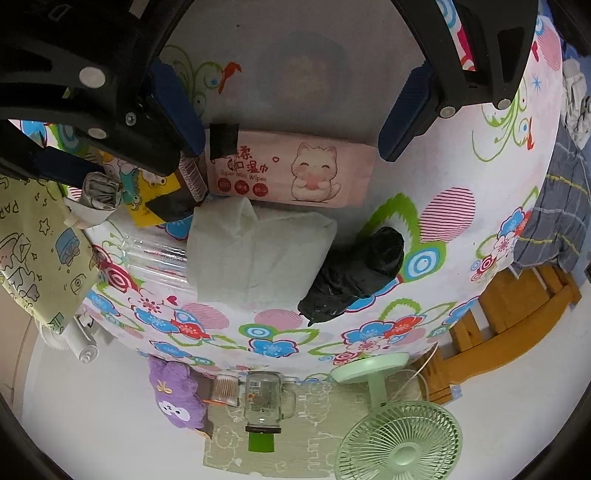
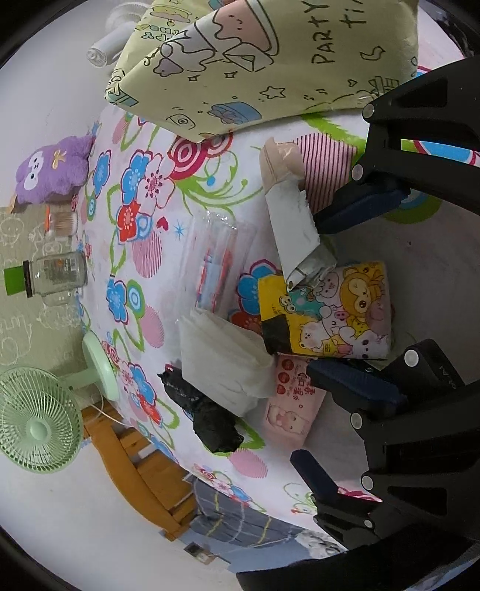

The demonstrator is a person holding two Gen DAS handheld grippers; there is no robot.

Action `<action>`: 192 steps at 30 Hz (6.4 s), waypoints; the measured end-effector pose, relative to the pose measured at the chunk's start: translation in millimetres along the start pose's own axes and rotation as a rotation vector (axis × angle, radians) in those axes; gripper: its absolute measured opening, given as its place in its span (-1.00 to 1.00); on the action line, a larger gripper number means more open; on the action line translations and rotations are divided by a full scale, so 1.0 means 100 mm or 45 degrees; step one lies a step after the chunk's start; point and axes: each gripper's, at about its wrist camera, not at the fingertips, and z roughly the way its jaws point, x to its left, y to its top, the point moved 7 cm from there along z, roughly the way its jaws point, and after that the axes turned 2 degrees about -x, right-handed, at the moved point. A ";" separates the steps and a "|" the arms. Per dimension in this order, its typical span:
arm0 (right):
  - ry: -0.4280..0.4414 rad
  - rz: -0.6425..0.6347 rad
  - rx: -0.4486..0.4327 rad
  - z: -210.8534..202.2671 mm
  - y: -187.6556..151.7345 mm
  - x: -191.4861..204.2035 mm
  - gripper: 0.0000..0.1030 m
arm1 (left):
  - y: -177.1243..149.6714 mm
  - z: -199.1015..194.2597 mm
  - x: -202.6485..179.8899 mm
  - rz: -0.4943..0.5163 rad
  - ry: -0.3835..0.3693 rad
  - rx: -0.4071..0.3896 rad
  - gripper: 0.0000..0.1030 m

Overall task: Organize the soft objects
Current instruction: 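Position the right tool fingers around the white cloth beside the yellow cartoon pouch, then grasp the pink wet-wipes pack with the left tool while the right tool grasps the yellow cartoon pouch, then lift the wipes pack and pouch and carry both toward the yellow gift box, then lower the wipes pack and pouch into the yellow box and open both tools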

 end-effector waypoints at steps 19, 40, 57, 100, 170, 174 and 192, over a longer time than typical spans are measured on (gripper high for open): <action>0.036 -0.045 0.034 0.04 -0.07 0.16 -0.12 | -0.08 -0.10 0.08 0.019 0.036 0.004 0.86; -0.006 -0.026 -0.013 0.07 0.21 -0.03 -0.14 | 0.18 0.16 0.00 -0.069 0.011 0.020 0.81; 0.036 -0.028 0.002 0.02 0.06 0.07 -0.13 | 0.02 -0.10 -0.13 -0.038 -0.063 0.015 -0.24; -0.044 -0.072 -0.323 -1.21 0.51 -0.08 -0.13 | 0.63 -1.16 -0.53 0.025 -0.037 -0.261 -0.24; -0.299 0.111 -0.337 -1.31 0.65 -2.17 -0.13 | 0.98 -0.51 -2.44 0.309 -0.132 -0.218 -0.18; -0.290 0.114 -0.320 -1.25 0.64 -2.18 -0.13 | 0.97 -0.46 -2.43 0.302 -0.123 -0.195 0.09; -0.318 0.184 -0.335 -1.38 0.52 -2.24 0.27 | 0.91 -0.60 -2.47 0.319 -0.162 -0.196 0.74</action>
